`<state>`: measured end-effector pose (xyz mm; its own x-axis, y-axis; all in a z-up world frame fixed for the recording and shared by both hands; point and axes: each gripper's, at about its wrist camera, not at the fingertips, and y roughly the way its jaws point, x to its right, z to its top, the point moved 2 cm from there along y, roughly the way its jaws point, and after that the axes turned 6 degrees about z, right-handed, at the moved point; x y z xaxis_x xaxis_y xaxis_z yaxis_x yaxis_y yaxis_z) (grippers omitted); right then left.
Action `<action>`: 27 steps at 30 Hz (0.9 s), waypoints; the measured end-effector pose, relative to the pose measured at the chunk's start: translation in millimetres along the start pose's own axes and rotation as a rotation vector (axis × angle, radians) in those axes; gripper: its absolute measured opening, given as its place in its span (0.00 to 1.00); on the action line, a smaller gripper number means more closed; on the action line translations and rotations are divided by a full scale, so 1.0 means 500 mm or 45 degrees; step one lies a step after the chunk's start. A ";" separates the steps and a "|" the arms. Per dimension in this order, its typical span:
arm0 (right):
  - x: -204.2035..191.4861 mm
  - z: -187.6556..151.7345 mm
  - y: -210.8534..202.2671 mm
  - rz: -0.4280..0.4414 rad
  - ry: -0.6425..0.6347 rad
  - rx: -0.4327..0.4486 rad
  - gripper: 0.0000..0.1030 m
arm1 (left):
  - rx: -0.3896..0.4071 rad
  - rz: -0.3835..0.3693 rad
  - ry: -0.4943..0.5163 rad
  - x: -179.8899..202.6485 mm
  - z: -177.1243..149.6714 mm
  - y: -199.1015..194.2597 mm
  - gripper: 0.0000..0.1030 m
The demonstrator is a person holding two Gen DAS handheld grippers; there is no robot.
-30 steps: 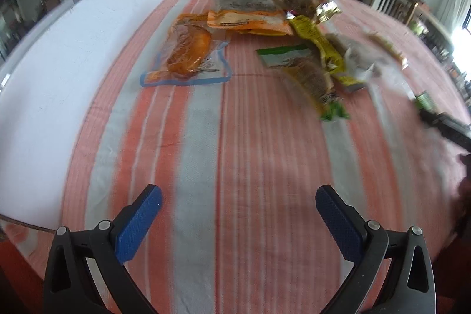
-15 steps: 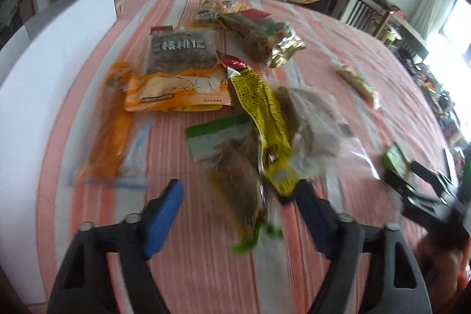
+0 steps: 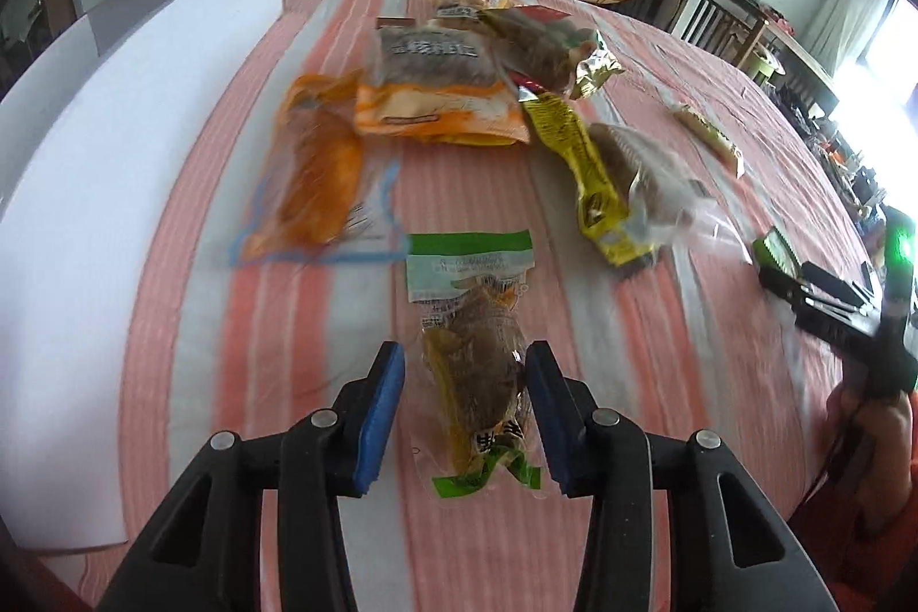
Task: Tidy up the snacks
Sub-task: 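Close the left tool on the clear bag of brown snack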
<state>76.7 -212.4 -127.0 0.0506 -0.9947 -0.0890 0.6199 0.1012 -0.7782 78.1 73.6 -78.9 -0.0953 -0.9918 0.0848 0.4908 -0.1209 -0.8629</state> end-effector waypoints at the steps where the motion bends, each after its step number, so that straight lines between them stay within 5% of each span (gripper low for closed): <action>1: 0.000 0.000 0.000 0.000 0.000 0.000 0.92 | 0.009 -0.007 -0.009 -0.006 -0.004 -0.005 0.49; 4: 0.001 0.000 -0.001 0.000 0.000 0.001 0.92 | 0.056 -0.072 -0.063 -0.020 -0.008 -0.022 0.80; 5: 0.000 0.000 0.000 0.000 0.000 0.001 0.92 | 0.072 -0.090 -0.068 -0.020 -0.006 -0.027 0.82; 22: 0.001 0.000 -0.001 0.000 0.000 0.000 0.92 | 0.094 -0.136 0.129 0.039 0.003 -0.046 0.82; 27: 0.001 0.000 -0.001 0.001 0.000 0.000 0.92 | 0.051 0.009 0.232 0.077 0.009 -0.008 0.82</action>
<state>76.2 -212.9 -126.7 0.0511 -0.9947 -0.0893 0.6199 0.1017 -0.7780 76.6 35.6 -70.0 -0.2451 -0.9694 -0.0161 0.5257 -0.1189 -0.8423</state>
